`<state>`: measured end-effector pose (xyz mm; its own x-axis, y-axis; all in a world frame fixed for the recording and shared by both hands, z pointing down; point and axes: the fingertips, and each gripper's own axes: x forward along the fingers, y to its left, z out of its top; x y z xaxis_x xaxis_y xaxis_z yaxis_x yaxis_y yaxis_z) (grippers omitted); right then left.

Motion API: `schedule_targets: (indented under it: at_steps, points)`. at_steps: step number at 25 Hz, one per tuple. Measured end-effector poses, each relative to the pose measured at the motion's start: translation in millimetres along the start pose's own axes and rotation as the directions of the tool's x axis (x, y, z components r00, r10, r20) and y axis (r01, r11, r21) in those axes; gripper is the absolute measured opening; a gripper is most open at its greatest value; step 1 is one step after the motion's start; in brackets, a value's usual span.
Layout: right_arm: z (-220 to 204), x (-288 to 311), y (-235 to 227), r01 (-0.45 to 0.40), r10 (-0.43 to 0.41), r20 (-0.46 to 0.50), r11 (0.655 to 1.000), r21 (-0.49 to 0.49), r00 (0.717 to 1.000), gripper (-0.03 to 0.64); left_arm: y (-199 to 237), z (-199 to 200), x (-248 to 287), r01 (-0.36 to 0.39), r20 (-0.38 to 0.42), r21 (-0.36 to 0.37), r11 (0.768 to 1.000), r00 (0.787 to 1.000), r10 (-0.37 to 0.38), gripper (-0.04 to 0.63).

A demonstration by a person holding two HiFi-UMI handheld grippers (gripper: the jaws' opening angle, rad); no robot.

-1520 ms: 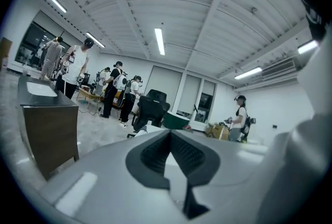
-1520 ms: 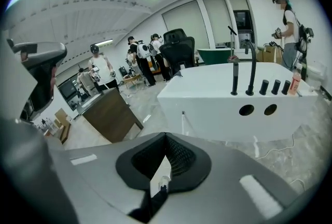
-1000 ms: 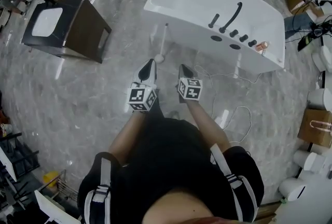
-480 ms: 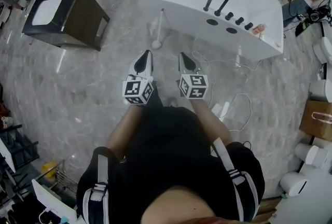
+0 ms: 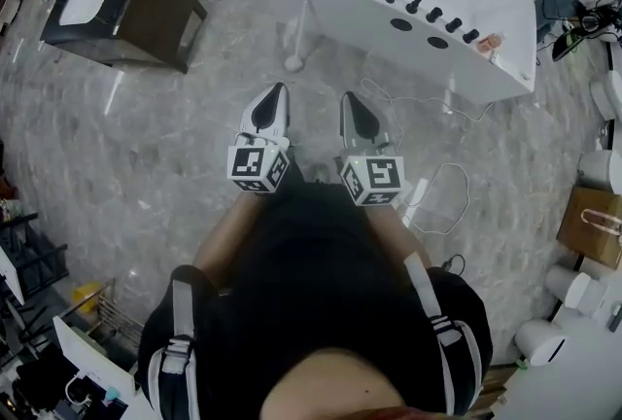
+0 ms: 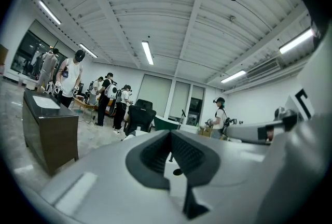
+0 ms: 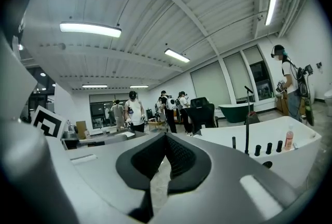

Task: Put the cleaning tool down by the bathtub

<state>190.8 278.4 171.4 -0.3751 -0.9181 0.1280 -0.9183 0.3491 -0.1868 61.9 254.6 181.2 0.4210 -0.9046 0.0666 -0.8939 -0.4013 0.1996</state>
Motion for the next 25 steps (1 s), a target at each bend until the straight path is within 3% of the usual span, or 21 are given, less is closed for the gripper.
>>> schedule_targets:
  at_steps: [15, 25]
  points:
    - [0, -12, 18, -0.052, 0.052, -0.012, 0.998, 0.023, 0.999, 0.0, -14, -1, -15, 0.019, -0.01, 0.021, 1.0, 1.0, -0.019, 0.009]
    - [14, -27, 19, -0.068, 0.068, 0.001, 0.998, 0.009, 0.998, -0.001, -28, 13, -32, -0.013, 0.006, 0.015, 1.0, 1.0, 0.013, 0.009]
